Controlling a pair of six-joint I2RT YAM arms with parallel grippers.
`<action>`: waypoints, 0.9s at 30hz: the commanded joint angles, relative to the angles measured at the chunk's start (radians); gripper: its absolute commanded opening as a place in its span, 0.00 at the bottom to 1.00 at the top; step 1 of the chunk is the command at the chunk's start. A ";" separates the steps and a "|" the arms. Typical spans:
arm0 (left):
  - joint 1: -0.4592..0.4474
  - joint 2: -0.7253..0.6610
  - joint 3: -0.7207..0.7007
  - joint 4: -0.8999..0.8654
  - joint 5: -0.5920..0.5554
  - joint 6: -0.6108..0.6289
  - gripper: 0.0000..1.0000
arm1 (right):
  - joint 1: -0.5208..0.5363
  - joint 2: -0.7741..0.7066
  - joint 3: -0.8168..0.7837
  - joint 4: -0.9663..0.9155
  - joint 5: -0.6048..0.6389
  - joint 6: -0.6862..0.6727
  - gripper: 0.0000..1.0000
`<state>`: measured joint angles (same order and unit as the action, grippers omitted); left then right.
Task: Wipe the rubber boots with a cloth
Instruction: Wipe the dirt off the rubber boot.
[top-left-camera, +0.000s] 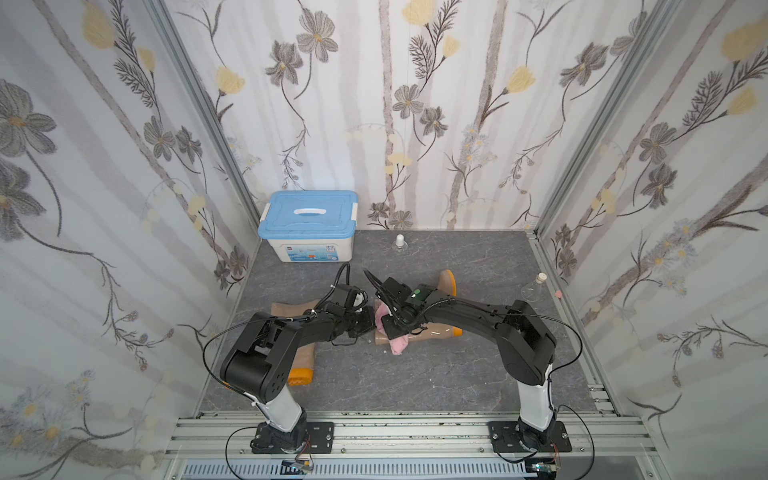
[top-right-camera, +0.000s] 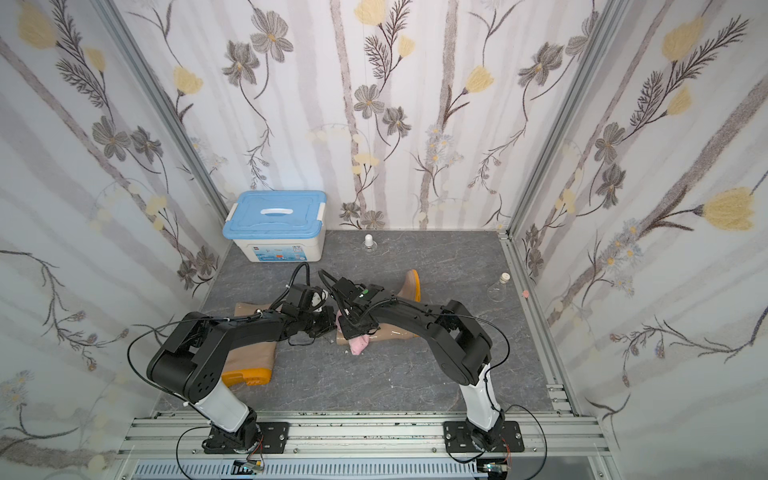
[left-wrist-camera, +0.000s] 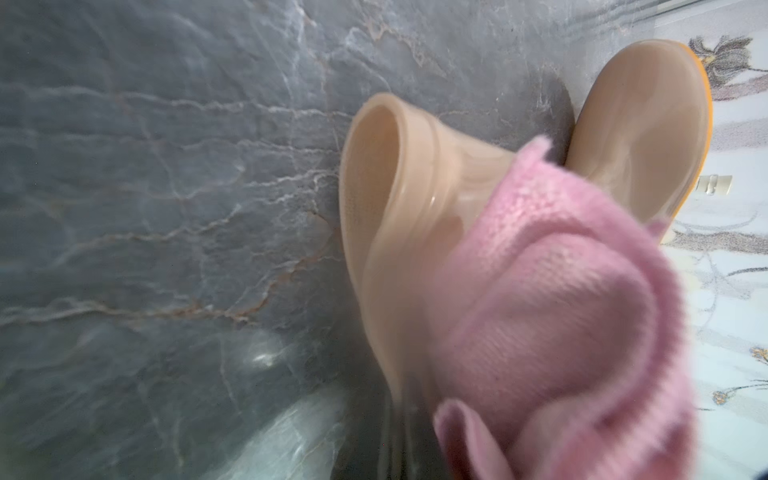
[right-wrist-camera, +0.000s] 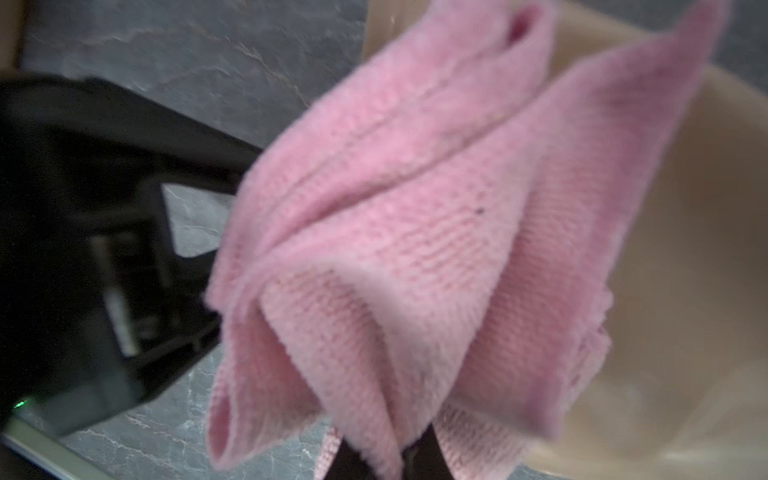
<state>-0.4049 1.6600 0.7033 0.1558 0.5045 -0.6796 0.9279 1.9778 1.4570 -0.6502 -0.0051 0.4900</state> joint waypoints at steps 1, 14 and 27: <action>0.002 -0.004 0.004 -0.030 -0.027 0.020 0.00 | -0.027 -0.066 -0.112 -0.002 0.004 0.052 0.00; 0.005 -0.001 0.053 -0.112 -0.024 0.092 0.00 | -0.208 -0.524 -0.377 -0.210 0.492 0.007 0.00; 0.006 -0.002 0.087 -0.166 -0.028 0.132 0.00 | -0.115 -0.333 -0.284 -0.029 0.401 -0.116 0.00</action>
<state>-0.4011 1.6623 0.7834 0.0193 0.4831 -0.5751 0.8089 1.5871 1.1553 -0.7372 0.4313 0.4042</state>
